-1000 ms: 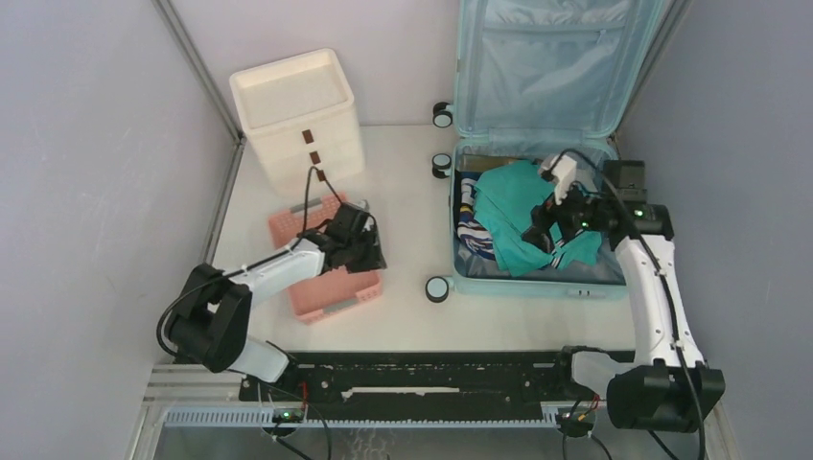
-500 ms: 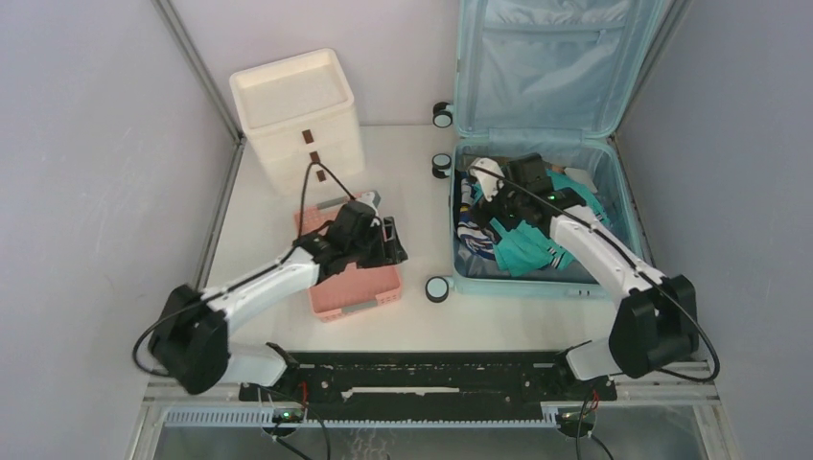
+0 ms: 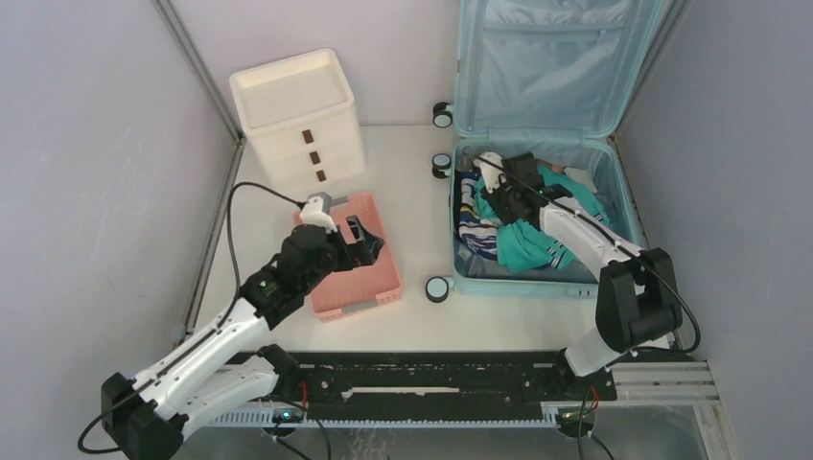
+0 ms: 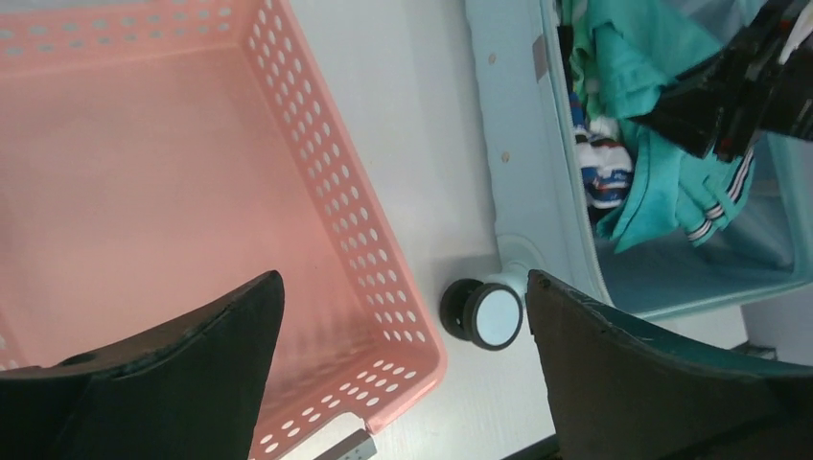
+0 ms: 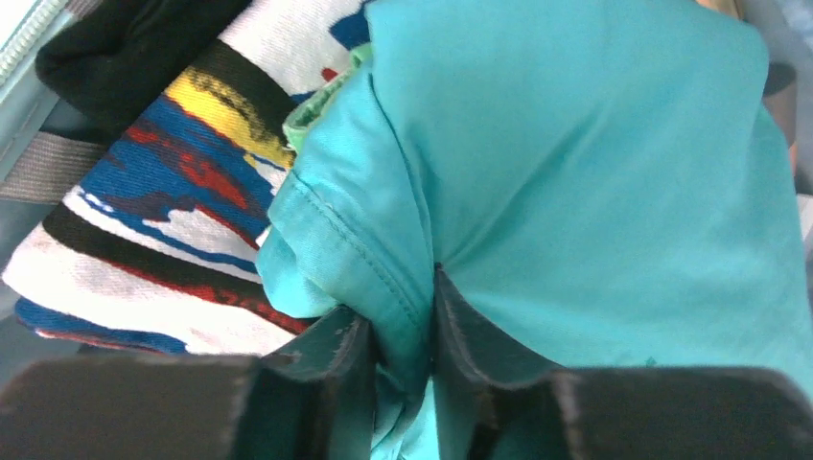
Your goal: Open, take out, and arrange the luggage
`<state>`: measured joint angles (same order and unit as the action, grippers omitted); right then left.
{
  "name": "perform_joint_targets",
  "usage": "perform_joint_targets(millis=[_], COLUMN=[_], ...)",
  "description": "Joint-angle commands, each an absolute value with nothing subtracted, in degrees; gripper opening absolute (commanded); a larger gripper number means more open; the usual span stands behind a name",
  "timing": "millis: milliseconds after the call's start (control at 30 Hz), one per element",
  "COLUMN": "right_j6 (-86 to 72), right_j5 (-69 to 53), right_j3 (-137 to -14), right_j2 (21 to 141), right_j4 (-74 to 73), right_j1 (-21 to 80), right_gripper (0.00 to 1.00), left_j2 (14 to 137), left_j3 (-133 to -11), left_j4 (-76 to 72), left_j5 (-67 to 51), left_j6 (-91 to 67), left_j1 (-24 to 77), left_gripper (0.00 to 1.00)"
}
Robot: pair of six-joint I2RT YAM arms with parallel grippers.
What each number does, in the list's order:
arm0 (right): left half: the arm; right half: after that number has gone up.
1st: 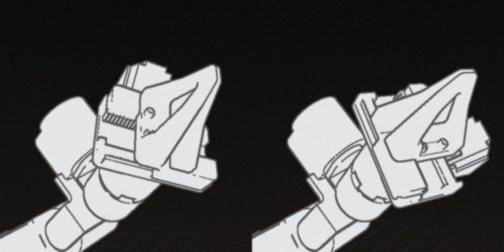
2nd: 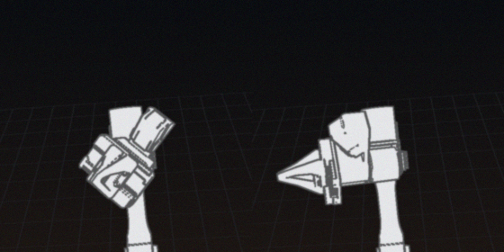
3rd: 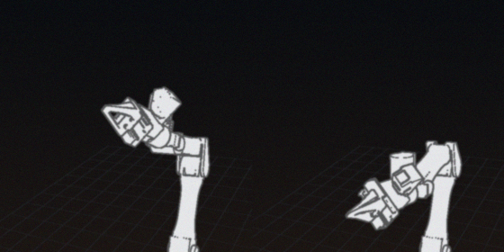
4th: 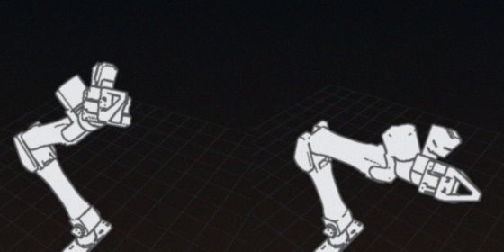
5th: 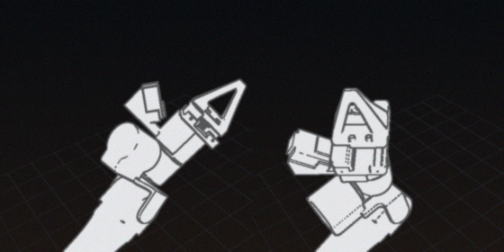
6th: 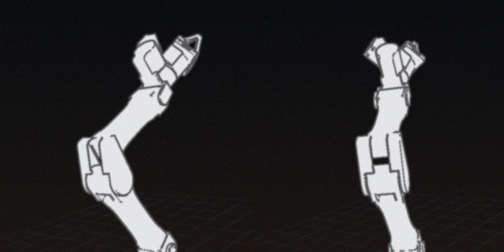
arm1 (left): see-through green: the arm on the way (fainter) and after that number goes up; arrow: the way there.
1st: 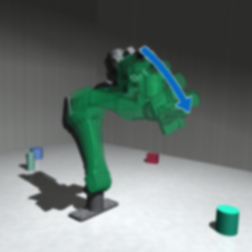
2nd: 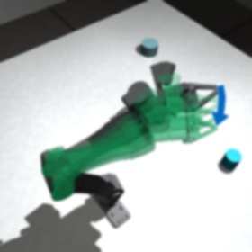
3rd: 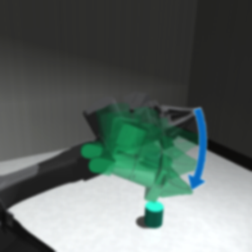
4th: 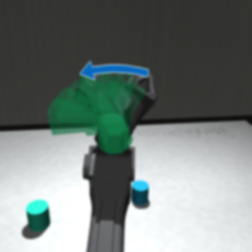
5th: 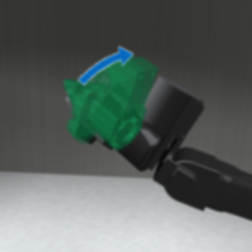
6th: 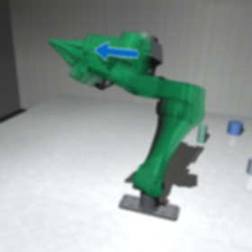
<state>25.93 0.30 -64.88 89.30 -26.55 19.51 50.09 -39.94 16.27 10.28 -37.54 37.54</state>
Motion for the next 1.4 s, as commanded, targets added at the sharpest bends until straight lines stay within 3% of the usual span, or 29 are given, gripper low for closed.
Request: perform_joint_targets(millis=[0, 167, 233, 433, 867, 1367], right_j6=[23.3, 25.0, 26.4, 31.4, 53.0, 70.8], right_j5=[-10.3, -22.6, -25.6, -38.6, -63.9, -67.2], right_j3=[-65.4, -65.4, -65.3, -65.3, -65.3, -64.2], right_j2=[84.7, 78.3, 76.4, 69.4, 59.6, 58.5], right_j4=[-28.5, -31.3, -32.4, -36.1, -45.9, -55.4], right_j1=[16.5, 12.4, 10.8, 5.3, -1.6, -0.8], right_gripper=[0.22, 0.13, 0.0, 0.0, 0.0, 0.0], left_j2=[43.3, 41.1, 43.2, 56.7, 78.3, 91.5], left_j3=[-35.5, -33.1, -34.1, -40.2, -51.1, -62.2], left_j4=[7.2, -5.4, -8.6, -16.7, -30.0, -29.6], left_j5=[16.0, 8.9, 5.8, -3.4, -2.3, -3.4], left_j6=[-41.8, -44.8, -46.8, -57.2, -81.7, -85.9], left_j1=[37.4, 35.9, 35.8, 36.7, 42.8, 47.7], left_gripper=[1.0, 0.98, 0.96, 0.93, 0.98, 1.0])
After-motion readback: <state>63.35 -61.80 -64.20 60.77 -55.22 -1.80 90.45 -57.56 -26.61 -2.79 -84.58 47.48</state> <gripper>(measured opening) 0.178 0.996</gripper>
